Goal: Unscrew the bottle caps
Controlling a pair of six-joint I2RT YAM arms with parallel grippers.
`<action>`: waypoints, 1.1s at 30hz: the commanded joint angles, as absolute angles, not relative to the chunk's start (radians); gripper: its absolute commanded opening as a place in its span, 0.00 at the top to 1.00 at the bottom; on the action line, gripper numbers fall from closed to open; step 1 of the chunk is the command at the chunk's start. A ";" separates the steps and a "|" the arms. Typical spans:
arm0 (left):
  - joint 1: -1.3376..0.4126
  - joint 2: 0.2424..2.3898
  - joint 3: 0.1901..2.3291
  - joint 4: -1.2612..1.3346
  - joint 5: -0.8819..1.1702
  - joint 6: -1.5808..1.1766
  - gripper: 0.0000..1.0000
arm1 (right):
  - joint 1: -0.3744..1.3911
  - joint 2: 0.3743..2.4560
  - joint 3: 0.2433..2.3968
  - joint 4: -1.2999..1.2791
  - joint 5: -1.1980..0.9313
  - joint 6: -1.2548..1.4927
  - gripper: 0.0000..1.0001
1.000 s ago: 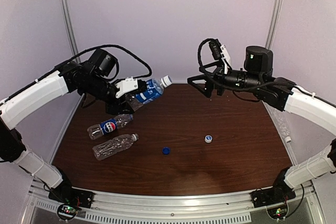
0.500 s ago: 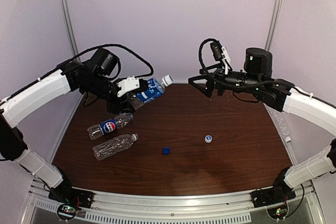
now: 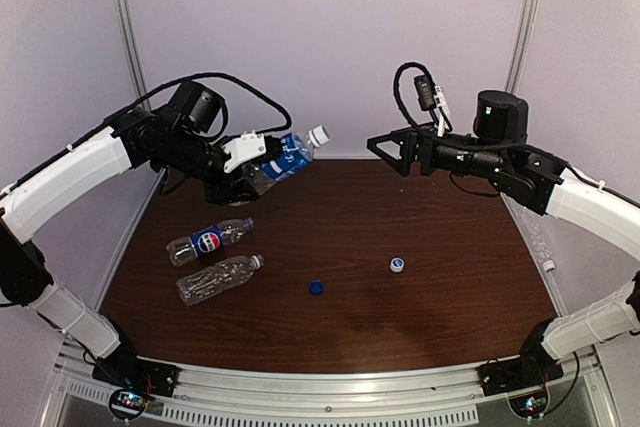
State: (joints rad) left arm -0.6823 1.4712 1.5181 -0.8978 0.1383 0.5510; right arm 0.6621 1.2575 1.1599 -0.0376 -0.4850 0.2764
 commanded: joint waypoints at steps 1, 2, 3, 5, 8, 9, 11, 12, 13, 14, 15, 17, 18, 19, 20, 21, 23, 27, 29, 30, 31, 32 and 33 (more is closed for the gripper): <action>-0.679 1.465 1.542 -0.835 0.117 0.543 0.59 | 0.658 1.192 1.128 -0.045 -0.431 0.353 0.01; -0.680 1.463 1.538 -0.829 0.113 0.542 0.59 | 0.658 1.189 1.125 -0.042 -0.433 0.371 0.01; -0.682 1.459 1.533 -0.824 0.106 0.542 0.60 | 0.658 1.190 1.124 -0.043 -0.440 0.391 0.01; -0.693 1.452 1.523 -0.809 0.071 0.556 0.60 | 0.658 1.195 1.124 -0.031 -0.475 0.437 0.03; -0.719 1.442 1.504 -0.790 -0.019 0.592 0.60 | 0.658 1.212 1.123 0.024 -0.560 0.521 0.06; -0.724 1.440 1.501 -0.782 -0.039 0.597 0.60 | 0.659 1.219 1.118 0.060 -0.583 0.554 0.06; -0.732 1.440 1.499 -0.771 -0.065 0.604 0.61 | 0.664 1.237 1.116 0.143 -0.620 0.614 0.06; -0.742 1.442 1.497 -0.766 -0.078 0.612 0.61 | 0.671 1.253 1.126 0.166 -0.627 0.634 0.07; -0.755 1.442 1.494 -0.759 -0.103 0.625 0.61 | 0.680 1.272 1.148 0.169 -0.625 0.640 0.07; -0.771 1.443 1.491 -0.753 -0.121 0.640 0.61 | 0.688 1.297 1.177 0.159 -0.617 0.640 0.09; -0.788 1.445 1.488 -0.746 -0.151 0.653 0.61 | 0.703 1.324 1.210 0.122 -0.607 0.633 0.11; -0.812 1.452 1.492 -0.735 -0.180 0.668 0.61 | 0.723 1.375 1.282 0.046 -0.587 0.599 0.16; -0.819 1.457 1.498 -0.735 -0.183 0.669 0.61 | 0.729 1.393 1.313 0.014 -0.582 0.589 0.17; -0.822 1.461 1.506 -0.735 -0.183 0.670 0.61 | 0.733 1.403 1.327 0.008 -0.580 0.585 0.17; -0.824 1.463 1.511 -0.734 -0.182 0.668 0.61 | 0.734 1.405 1.328 0.006 -0.579 0.586 0.17; -0.824 1.463 1.512 -0.734 -0.183 0.667 0.61 | 0.735 1.400 1.318 0.007 -0.576 0.589 0.17; -0.824 1.463 1.512 -0.736 -0.184 0.667 0.61 | 0.736 1.389 1.301 0.010 -0.569 0.588 0.17; -0.831 1.466 1.506 -0.735 -0.186 0.673 0.61 | 0.736 1.392 1.290 0.006 -0.567 0.581 0.21; -0.838 1.469 1.508 -0.735 -0.187 0.675 0.61 | 0.736 1.404 1.290 0.007 -0.580 0.582 0.28; -0.838 1.469 1.509 -0.736 -0.187 0.675 0.61 | 0.736 1.408 1.291 0.007 -0.592 0.584 0.31; -0.838 1.469 1.508 -0.735 -0.188 0.675 0.61 | 0.736 1.412 1.294 0.008 -0.598 0.586 0.33; -0.839 1.470 1.507 -0.735 -0.191 0.676 0.61 | 0.736 1.416 1.295 0.007 -0.599 0.587 0.33; -0.839 1.468 1.505 -0.734 -0.192 0.676 0.61 | 0.736 1.417 1.295 0.007 -0.599 0.587 0.33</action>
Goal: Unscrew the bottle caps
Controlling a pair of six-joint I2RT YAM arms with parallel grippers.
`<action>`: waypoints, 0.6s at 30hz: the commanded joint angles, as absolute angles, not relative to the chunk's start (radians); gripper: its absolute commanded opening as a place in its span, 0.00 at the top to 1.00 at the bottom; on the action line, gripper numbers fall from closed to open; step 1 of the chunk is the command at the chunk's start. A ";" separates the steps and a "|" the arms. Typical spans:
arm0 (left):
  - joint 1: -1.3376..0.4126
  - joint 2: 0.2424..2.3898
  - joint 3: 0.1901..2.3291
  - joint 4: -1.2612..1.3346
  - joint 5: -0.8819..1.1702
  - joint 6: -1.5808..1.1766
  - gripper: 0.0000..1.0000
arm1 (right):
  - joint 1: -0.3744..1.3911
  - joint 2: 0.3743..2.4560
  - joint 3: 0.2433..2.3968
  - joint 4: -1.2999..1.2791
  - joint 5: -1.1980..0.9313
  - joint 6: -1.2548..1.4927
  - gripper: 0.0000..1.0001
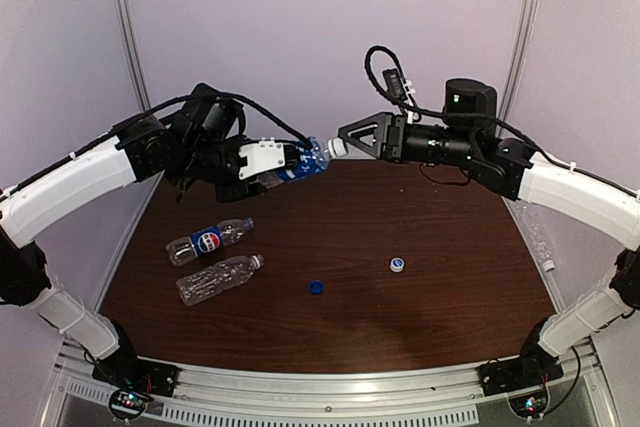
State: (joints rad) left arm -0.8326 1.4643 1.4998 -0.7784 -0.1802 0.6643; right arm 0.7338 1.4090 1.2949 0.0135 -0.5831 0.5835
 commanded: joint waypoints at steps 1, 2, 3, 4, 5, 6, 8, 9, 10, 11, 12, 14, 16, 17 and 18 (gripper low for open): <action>-0.839 1.467 1.503 -0.735 -0.193 0.678 0.61 | 0.736 1.417 1.295 0.006 -0.597 0.585 0.33; -0.839 1.467 1.502 -0.735 -0.191 0.678 0.61 | 0.736 1.419 1.293 0.006 -0.597 0.583 0.33; -0.838 1.468 1.502 -0.735 -0.189 0.677 0.61 | 0.736 1.420 1.293 0.006 -0.602 0.584 0.34; -0.839 1.468 1.502 -0.735 -0.189 0.677 0.61 | 0.736 1.423 1.294 0.007 -0.608 0.587 0.34; -0.839 1.467 1.502 -0.736 -0.188 0.676 0.61 | 0.737 1.428 1.296 0.006 -0.616 0.589 0.33; -0.839 1.466 1.502 -0.736 -0.188 0.676 0.61 | 0.736 1.435 1.296 -0.004 -0.619 0.594 0.32; -0.839 1.465 1.500 -0.735 -0.189 0.676 0.61 | 0.737 1.442 1.295 -0.023 -0.620 0.595 0.33; -0.839 1.464 1.499 -0.735 -0.187 0.676 0.61 | 0.736 1.445 1.294 -0.024 -0.621 0.595 0.34; -0.839 1.462 1.498 -0.735 -0.187 0.676 0.61 | 0.737 1.445 1.292 -0.022 -0.624 0.596 0.35; -0.839 1.462 1.495 -0.735 -0.187 0.677 0.61 | 0.736 1.445 1.290 -0.017 -0.627 0.597 0.37; -0.839 1.461 1.493 -0.736 -0.187 0.677 0.61 | 0.738 1.446 1.290 -0.012 -0.631 0.598 0.39; -0.839 1.458 1.489 -0.735 -0.187 0.676 0.61 | 0.738 1.444 1.289 -0.005 -0.635 0.601 0.46; -0.839 1.456 1.487 -0.735 -0.186 0.677 0.61 | 0.738 1.444 1.289 -0.004 -0.635 0.601 0.54; -0.839 1.457 1.485 -0.735 -0.185 0.677 0.61 | 0.738 1.444 1.287 -0.004 -0.638 0.603 0.56; -0.839 1.457 1.485 -0.735 -0.186 0.678 0.61 | 0.738 1.447 1.287 -0.003 -0.646 0.607 0.57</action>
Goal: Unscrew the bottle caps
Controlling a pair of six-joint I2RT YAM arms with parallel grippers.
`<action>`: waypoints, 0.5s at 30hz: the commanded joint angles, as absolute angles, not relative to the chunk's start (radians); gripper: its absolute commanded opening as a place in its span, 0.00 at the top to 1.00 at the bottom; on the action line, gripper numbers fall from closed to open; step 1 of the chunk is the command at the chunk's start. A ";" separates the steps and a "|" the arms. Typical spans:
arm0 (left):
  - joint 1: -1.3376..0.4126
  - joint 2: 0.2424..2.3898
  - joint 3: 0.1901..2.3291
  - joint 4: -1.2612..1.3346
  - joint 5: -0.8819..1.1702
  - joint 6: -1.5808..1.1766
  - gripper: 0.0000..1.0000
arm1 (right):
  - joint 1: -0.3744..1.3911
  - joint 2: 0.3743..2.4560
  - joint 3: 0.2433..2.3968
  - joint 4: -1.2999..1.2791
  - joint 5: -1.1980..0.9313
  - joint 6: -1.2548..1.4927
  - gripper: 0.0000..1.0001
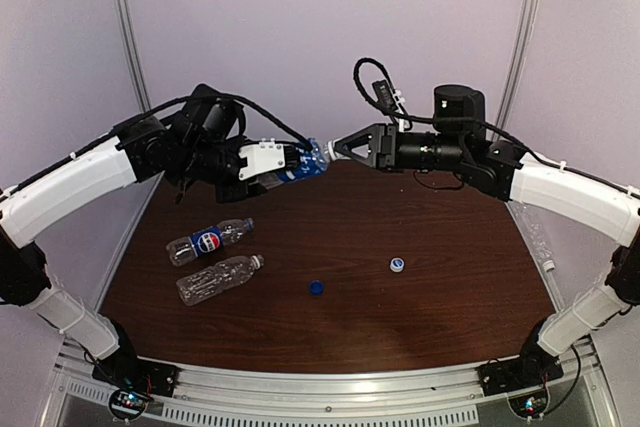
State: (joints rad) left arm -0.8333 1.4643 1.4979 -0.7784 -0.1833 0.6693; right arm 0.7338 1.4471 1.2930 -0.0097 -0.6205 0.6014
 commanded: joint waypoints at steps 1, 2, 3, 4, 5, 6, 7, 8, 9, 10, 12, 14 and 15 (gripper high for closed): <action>-0.838 1.457 1.484 -0.735 -0.186 0.678 0.61 | 0.738 1.451 1.288 0.011 -0.658 0.613 0.58; -0.839 1.457 1.483 -0.735 -0.186 0.678 0.61 | 0.739 1.457 1.290 0.025 -0.673 0.619 0.61; -0.838 1.456 1.483 -0.735 -0.186 0.678 0.61 | 0.740 1.463 1.293 0.028 -0.685 0.622 0.64; -0.839 1.457 1.483 -0.736 -0.186 0.678 0.61 | 0.741 1.469 1.297 0.028 -0.694 0.625 0.68; -0.839 1.457 1.483 -0.735 -0.186 0.678 0.61 | 0.741 1.472 1.299 0.026 -0.698 0.624 0.71; -0.838 1.457 1.483 -0.735 -0.186 0.678 0.61 | 0.742 1.475 1.301 0.026 -0.702 0.623 0.75; -0.839 1.456 1.481 -0.735 -0.186 0.678 0.61 | 0.743 1.476 1.301 0.024 -0.705 0.621 0.79; -0.839 1.455 1.480 -0.736 -0.186 0.678 0.61 | 0.742 1.475 1.301 0.023 -0.707 0.617 0.83; -0.839 1.456 1.478 -0.735 -0.186 0.678 0.61 | 0.742 1.472 1.301 0.022 -0.707 0.609 0.88; -0.839 1.455 1.476 -0.736 -0.185 0.678 0.61 | 0.742 1.467 1.301 0.017 -0.706 0.601 0.94; -0.838 1.454 1.474 -0.736 -0.178 0.678 0.61 | 0.742 1.456 1.303 0.007 -0.704 0.563 1.00; -0.839 1.456 1.477 -0.748 -0.156 0.677 0.61 | 0.746 1.439 1.309 -0.027 -0.701 0.481 1.00; -0.838 1.456 1.481 -0.761 -0.135 0.676 0.61 | 0.749 1.427 1.310 -0.045 -0.695 0.422 1.00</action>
